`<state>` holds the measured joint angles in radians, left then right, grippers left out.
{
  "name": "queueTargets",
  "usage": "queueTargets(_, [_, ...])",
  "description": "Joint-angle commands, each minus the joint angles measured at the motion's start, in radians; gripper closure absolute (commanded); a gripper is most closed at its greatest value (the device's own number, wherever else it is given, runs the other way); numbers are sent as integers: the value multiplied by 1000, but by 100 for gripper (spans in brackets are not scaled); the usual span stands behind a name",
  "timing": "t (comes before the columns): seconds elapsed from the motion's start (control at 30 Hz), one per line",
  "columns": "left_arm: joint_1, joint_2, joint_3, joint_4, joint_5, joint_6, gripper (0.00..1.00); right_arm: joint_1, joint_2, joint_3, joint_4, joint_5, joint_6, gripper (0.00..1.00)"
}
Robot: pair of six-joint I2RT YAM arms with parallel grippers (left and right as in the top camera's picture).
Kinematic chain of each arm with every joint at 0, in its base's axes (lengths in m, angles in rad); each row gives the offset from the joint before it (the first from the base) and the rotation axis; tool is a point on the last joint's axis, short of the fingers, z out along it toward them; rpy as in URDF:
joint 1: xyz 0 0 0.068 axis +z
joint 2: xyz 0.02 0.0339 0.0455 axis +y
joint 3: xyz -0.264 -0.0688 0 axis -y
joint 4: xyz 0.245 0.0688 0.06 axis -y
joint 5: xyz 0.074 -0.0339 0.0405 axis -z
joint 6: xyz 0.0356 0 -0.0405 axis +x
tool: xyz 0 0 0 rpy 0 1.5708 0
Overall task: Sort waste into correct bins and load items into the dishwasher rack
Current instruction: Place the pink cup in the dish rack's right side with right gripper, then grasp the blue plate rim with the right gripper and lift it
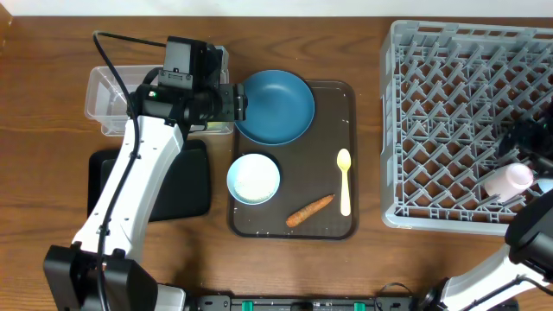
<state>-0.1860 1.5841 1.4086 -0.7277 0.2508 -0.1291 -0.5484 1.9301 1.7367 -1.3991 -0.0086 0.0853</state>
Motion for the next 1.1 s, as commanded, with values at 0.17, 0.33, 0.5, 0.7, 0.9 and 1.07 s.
queueTargets(0.17, [2, -4, 9, -69, -150, 13, 26, 186, -159, 111, 237, -453, -86, 14])
queueTargets(0.33, [2, -4, 9, -124, -266, -45, 25, 403, -126, 107, 383, -433, -86, 13])
queueTargets(0.5, [10, -4, 9, -156, -343, -68, 25, 605, -25, 107, 481, -362, -76, 16])
queueTargets(0.7, [31, -4, 9, -161, -342, -68, 25, 790, 135, 107, 567, -242, 16, 21])
queueTargets(0.9, [39, -4, 9, -161, -342, -68, 25, 889, 279, 107, 616, -151, 130, 23])
queueTargets(1.07, [39, -4, 9, -161, -342, -68, 25, 934, 361, 107, 653, -96, 193, 38])
